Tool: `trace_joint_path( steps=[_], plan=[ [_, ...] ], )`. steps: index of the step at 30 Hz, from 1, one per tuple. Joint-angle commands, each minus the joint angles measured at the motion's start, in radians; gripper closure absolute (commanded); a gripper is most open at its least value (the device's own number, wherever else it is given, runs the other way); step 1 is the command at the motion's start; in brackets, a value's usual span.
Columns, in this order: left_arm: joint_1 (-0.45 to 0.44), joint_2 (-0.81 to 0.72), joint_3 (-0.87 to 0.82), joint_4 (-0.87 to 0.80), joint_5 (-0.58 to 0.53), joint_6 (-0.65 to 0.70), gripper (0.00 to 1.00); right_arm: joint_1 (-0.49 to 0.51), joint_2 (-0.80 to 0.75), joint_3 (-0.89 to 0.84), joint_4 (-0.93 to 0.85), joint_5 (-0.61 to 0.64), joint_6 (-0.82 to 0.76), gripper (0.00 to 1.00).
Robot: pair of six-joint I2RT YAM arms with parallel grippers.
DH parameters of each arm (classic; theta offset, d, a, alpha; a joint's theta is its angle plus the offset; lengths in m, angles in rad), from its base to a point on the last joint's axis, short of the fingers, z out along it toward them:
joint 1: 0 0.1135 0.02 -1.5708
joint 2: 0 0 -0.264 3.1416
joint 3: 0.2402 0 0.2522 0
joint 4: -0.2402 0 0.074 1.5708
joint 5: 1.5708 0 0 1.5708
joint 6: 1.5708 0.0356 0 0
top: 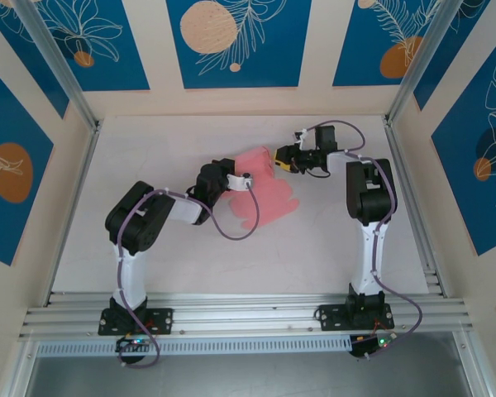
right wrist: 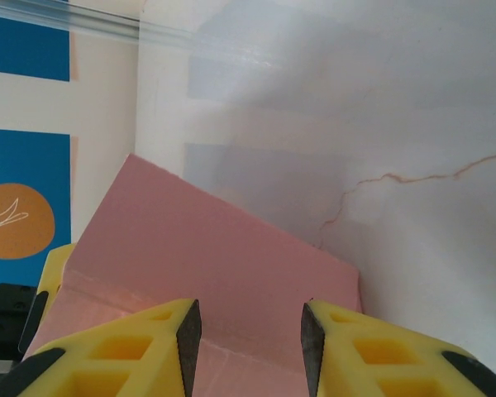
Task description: Fold the paper box
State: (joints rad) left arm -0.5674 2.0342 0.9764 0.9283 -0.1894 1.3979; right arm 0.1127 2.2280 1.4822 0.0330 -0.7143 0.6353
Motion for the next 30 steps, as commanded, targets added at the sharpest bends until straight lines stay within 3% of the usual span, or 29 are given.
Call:
trace_joint_path(
  steps=[1, 16, 24, 30],
  plan=[
    [-0.014, 0.029, 0.001, -0.029, -0.003, 0.014, 1.00, 0.011, -0.050, -0.029, 0.023, -0.008, -0.013, 0.60],
    [-0.014, 0.028, -0.005, -0.043, 0.017, 0.019, 1.00, 0.007, -0.127, -0.151, 0.098, 0.042, -0.060, 0.60],
    [-0.032, 0.082, -0.049, 0.134, 0.011, 0.273, 1.00, -0.007, -0.076, -0.068, 0.027, 0.056, -0.109, 0.60],
    [-0.036, 0.072, -0.053, 0.159, 0.008, 0.300, 1.00, -0.007, -0.093, -0.118, 0.077, 0.058, -0.104, 0.60]
  ],
)
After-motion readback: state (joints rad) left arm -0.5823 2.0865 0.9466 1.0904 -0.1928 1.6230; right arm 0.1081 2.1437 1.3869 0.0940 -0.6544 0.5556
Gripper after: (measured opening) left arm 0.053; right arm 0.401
